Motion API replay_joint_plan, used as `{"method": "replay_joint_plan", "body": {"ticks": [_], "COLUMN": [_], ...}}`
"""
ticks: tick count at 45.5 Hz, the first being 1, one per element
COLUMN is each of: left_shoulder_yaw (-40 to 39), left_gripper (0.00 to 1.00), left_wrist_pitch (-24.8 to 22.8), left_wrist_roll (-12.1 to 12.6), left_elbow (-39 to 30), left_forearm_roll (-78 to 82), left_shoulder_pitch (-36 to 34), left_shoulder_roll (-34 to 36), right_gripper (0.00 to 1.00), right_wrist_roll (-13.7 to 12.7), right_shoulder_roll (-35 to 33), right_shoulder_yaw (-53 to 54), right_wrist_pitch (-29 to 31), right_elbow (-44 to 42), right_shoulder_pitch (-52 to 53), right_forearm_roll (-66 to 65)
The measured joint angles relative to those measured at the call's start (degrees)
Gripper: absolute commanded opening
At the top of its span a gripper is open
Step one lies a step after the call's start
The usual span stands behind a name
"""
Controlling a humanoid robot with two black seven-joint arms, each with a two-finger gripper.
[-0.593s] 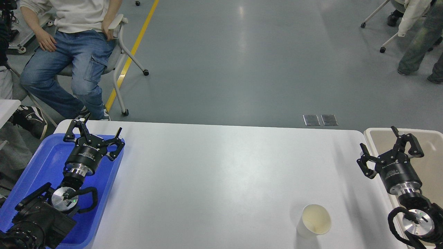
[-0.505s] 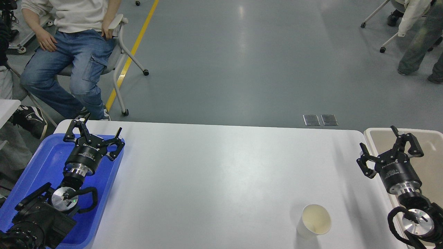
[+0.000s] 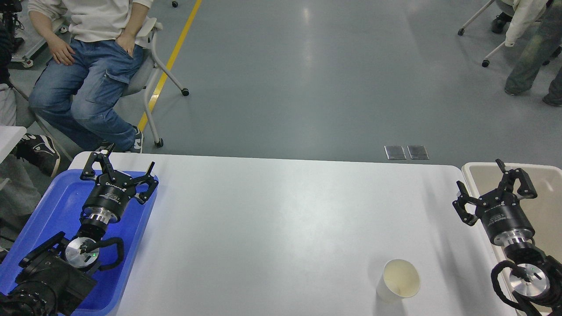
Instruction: Tidy desktop
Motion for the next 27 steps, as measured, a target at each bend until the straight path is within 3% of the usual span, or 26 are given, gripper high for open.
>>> {"method": "replay_joint_plan", "body": {"ticks": [27], "left_shoulder_yaw": [0.0], "left_gripper": [1.00], "left_wrist_pitch": [0.0], "left_wrist_roll": [0.0], "left_elbow": [0.0], "left_forearm_roll": [0.0], "left_shoulder_pitch": [0.0], "left_shoulder_roll": [0.0], "right_gripper": [1.00], "right_wrist_roll": [0.0], "right_shoulder_roll": [-0.7], "right_shoulder_yaw": [-2.2], "right_wrist_pitch": [-2.2], "right_elbow": [0.7], "right_shoulder_pitch": [0.9], "right_forearm_roll": [0.3]}}
